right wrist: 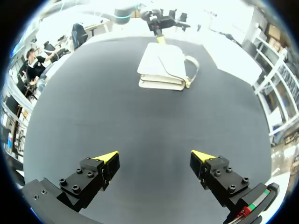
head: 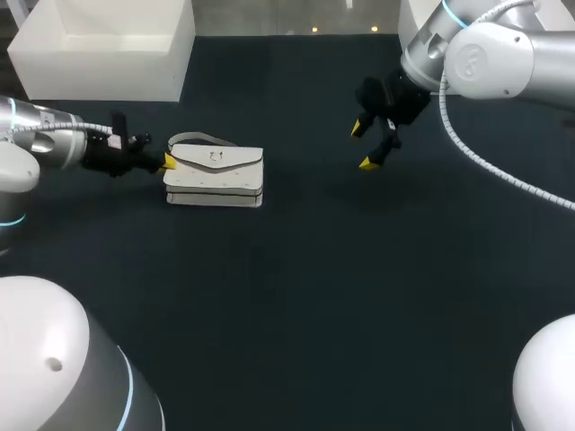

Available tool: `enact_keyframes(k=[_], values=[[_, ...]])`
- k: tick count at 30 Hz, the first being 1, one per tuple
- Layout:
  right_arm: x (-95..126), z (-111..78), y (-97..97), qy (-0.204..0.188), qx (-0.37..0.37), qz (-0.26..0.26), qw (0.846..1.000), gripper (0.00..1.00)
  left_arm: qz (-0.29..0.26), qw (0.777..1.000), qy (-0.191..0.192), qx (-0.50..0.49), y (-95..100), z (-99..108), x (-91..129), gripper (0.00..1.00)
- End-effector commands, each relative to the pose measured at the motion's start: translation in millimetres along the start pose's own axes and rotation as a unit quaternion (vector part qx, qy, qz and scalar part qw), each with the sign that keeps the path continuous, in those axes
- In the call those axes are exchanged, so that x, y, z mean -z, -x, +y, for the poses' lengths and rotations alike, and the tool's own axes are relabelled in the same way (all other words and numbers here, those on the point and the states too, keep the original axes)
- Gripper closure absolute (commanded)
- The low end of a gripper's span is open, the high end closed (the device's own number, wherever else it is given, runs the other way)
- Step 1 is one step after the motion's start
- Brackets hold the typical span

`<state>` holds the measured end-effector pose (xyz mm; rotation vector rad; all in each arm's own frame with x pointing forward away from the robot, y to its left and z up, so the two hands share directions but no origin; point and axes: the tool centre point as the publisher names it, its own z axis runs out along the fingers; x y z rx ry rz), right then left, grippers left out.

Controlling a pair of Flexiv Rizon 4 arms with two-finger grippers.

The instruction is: Pick up the bag, open it, inspect its contents, close it, and place it on the opposite side

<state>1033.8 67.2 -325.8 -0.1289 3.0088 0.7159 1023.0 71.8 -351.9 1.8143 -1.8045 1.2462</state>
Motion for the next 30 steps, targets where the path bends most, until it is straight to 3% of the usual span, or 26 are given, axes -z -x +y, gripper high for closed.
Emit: enact_keyframes(k=[1,17,24,30], values=[[-0.1,0.1,0.8,0.001,0.000,0.001,1.000,0.00,0.002,0.998,-0.058,0.001,-4.7,8.7,-11.5,1.00],[-0.1,0.1,0.8,0.001,0.000,0.001,1.000,0.00,0.017,0.999,-0.041,-0.016,-39.8,7.3,-47.9,1.00],[-0.1,0.1,0.8,0.001,0.000,0.001,1.000,0.00,0.027,0.999,-0.034,-0.012,-46.3,10.7,-65.8,1.00],[-0.1,0.1,0.8,0.001,0.000,0.001,1.000,0.00,0.027,0.999,-0.034,-0.010,-49.8,12.7,-68.0,1.00]])
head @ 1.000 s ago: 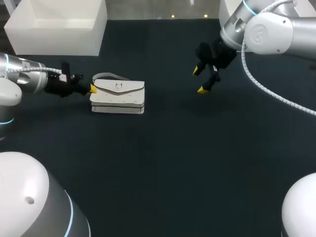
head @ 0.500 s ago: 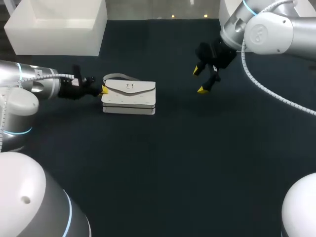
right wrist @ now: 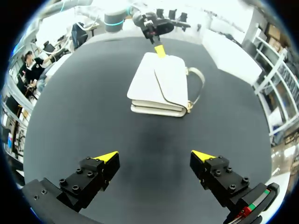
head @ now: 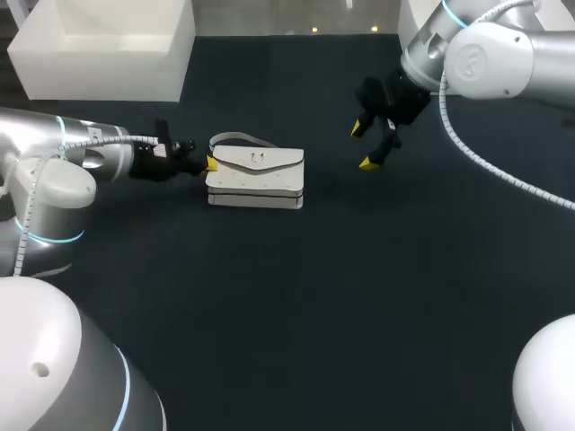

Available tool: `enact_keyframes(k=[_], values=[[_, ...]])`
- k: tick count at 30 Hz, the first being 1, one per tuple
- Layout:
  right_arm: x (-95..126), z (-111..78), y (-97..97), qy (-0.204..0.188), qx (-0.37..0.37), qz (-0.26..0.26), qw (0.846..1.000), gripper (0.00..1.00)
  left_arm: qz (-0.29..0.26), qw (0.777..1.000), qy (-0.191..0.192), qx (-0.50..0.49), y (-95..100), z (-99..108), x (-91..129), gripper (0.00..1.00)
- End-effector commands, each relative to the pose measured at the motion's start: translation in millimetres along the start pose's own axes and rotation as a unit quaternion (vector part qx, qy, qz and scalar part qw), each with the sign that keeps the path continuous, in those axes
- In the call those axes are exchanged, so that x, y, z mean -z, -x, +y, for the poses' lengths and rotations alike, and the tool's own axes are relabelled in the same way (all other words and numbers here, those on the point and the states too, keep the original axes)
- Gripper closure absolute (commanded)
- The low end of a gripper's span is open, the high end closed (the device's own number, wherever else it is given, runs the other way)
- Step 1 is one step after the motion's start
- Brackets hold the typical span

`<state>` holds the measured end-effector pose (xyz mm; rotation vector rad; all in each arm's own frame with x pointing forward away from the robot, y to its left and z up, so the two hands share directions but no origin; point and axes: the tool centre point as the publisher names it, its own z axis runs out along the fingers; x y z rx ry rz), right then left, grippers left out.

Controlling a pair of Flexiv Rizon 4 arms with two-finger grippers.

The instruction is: Pick up the bag, open it, inspect its contents, close it, and place it on the opposite side

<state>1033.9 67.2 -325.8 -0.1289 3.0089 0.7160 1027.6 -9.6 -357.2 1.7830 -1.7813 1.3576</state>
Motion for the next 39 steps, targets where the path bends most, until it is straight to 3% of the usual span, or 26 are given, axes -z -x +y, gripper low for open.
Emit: enact_keyframes(k=[1,15,17,19,21,24,27,35,36,37,39], values=[[-0.1,0.1,0.8,0.001,0.000,0.001,1.000,0.00,0.002,1.000,-0.003,0.001,-1.1,2.2,-4.7,1.00],[-0.1,0.1,0.8,0.001,0.000,0.001,1.000,0.00,0.011,1.000,0.013,0.011,-6.3,7.6,-15.6,1.00],[-0.1,0.1,0.8,0.001,0.000,0.001,1.000,0.00,0.005,1.000,0.018,0.008,-6.9,7.7,-12.8,0.89],[-0.1,0.1,0.8,0.001,0.000,0.001,1.000,0.00,0.001,1.000,0.022,0.008,-5.8,6.9,-9.7,0.84],[-0.1,0.1,0.8,0.001,0.000,0.001,1.000,0.00,-0.002,1.000,0.025,0.008,-4.2,6.3,-6.9,0.67],[-0.1,0.1,0.8,0.001,0.000,0.001,1.000,0.00,-0.003,0.999,0.030,0.012,-1.6,6.6,-3.7,0.59],[-0.1,0.1,0.8,0.001,0.000,0.001,1.000,0.00,-0.001,0.999,0.038,0.017,1.2,6.9,-1.5,0.54],[-0.1,0.1,0.8,0.001,0.000,0.001,1.000,0.00,0.014,0.996,0.076,0.036,5.6,4.6,-1.9,0.53],[-0.1,0.1,0.8,0.001,0.000,0.001,1.000,0.00,0.015,0.996,0.077,0.037,5.9,4.4,-2.1,0.49],[-0.1,0.1,0.8,0.001,0.000,0.001,1.000,0.00,0.014,0.996,0.080,0.041,6.1,4.2,-2.1,0.34],[-0.1,0.1,0.8,0.001,0.000,0.001,1.000,0.00,0.021,0.995,0.086,0.052,7.1,3.7,-1.9,0.22]])
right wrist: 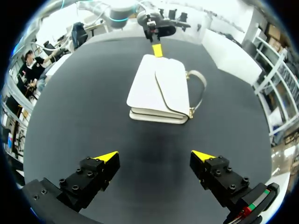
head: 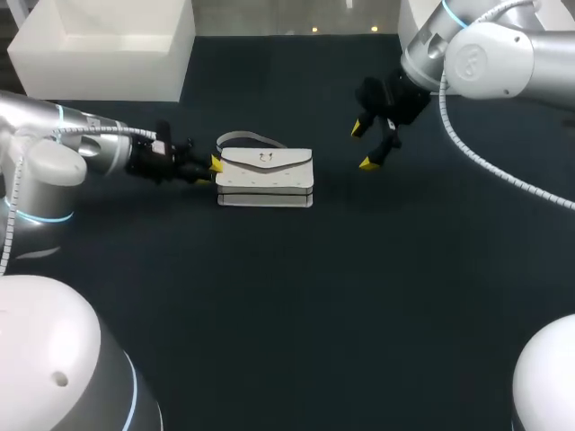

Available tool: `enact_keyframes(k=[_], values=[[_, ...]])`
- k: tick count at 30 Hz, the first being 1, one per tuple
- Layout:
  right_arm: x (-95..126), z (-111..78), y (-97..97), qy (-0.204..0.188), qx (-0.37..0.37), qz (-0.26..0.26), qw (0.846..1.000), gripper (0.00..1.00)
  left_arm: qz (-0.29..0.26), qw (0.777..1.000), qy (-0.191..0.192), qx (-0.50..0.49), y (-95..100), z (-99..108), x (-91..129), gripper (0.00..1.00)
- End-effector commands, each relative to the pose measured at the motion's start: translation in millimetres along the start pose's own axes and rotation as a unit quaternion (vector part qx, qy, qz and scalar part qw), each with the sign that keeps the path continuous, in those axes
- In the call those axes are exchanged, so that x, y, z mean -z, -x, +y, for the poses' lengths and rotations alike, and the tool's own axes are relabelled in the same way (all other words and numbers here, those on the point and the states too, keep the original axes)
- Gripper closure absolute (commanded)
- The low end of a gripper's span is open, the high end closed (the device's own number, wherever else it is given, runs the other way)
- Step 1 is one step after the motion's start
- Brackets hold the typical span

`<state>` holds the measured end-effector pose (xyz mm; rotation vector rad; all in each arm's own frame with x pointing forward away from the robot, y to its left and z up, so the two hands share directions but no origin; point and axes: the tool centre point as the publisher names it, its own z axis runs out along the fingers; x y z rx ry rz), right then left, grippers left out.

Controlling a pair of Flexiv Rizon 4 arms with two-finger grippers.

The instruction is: Pick up the bag, open it, inspect its contents, close it, and place it on the opposite side

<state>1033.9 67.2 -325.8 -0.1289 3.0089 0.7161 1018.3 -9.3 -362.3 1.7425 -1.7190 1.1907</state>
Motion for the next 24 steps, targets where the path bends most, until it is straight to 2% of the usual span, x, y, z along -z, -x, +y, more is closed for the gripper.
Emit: enact_keyframes(k=[1,6,7,9,10,24], values=[[-0.1,0.1,0.7,0.000,0.000,0.001,1.000,0.00,0.010,1.000,0.022,0.013,4.9,-7.6,-2.2,0.22],[-0.1,0.1,0.7,0.000,0.000,0.001,1.000,0.00,0.031,0.998,0.044,0.028,3.1,-10.4,-4.3,0.29],[-0.1,0.1,0.7,0.000,0.000,0.001,1.000,0.00,0.034,0.998,0.049,0.029,2.0,-11.2,-4.6,0.34],[-0.1,0.1,0.7,0.000,0.000,0.001,1.000,0.00,0.034,0.997,0.060,0.031,0.0,-12.2,-4.7,0.53],[-0.1,0.1,0.7,0.000,0.000,0.001,1.000,0.00,0.034,0.997,0.066,0.031,-1.2,-12.6,-4.7,0.55],[-0.1,0.1,0.7,0.000,0.000,0.001,1.000,0.00,0.057,0.991,0.116,0.042,-8.9,-19.2,-11.2,0.62]])
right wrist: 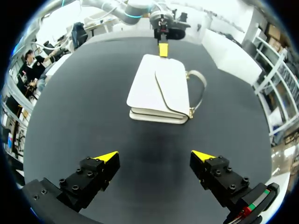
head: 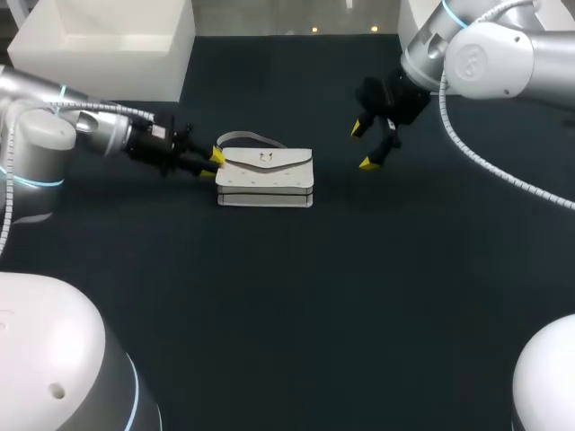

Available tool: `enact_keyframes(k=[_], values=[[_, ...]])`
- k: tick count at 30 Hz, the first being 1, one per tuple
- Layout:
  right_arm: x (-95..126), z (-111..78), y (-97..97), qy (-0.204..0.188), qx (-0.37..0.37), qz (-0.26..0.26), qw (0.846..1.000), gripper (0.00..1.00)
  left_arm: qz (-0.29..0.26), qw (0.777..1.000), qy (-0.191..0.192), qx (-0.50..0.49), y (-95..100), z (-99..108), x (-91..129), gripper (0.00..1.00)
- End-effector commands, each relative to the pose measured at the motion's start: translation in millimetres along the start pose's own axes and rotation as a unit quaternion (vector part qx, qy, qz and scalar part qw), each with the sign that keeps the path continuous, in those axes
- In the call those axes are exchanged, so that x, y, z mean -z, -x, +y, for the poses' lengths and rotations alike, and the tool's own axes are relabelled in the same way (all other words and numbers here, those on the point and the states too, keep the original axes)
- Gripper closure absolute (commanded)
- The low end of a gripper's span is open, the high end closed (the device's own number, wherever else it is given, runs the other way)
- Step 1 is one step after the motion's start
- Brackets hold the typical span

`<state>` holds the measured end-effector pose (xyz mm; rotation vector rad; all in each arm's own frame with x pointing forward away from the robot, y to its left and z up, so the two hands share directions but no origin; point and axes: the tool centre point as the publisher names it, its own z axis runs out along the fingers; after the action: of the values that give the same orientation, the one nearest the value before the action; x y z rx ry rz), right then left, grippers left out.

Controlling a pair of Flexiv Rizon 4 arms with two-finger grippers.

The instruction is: Pick up the bag, open it, inspect its contents, close it, and place it on the opposite side

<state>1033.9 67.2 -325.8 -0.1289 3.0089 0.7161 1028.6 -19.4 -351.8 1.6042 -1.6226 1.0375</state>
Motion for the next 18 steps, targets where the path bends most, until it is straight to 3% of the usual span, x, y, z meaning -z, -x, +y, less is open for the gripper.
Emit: enact_keyframes(k=[1,12,14,15,18], values=[[0.0,0.1,0.7,0.000,0.000,0.001,1.000,0.00,0.007,0.999,0.032,0.001,3.2,-10.5,-4.7,0.65],[0.0,0.1,0.7,0.000,0.000,0.001,1.000,0.00,0.012,0.998,0.055,0.006,3.3,-12.5,-12.3,0.74],[0.0,0.1,0.7,0.000,0.000,0.001,1.000,0.00,0.012,0.998,0.057,0.006,3.3,-12.1,-13.4,0.85],[0.0,0.1,0.7,0.000,0.000,0.001,1.000,0.00,0.012,0.998,0.057,0.006,3.2,-11.6,-13.9,1.00],[0.0,0.1,0.7,0.000,0.000,0.001,1.000,0.00,0.012,0.998,0.057,0.006,2.2,-9.7,-15.1,1.00]])
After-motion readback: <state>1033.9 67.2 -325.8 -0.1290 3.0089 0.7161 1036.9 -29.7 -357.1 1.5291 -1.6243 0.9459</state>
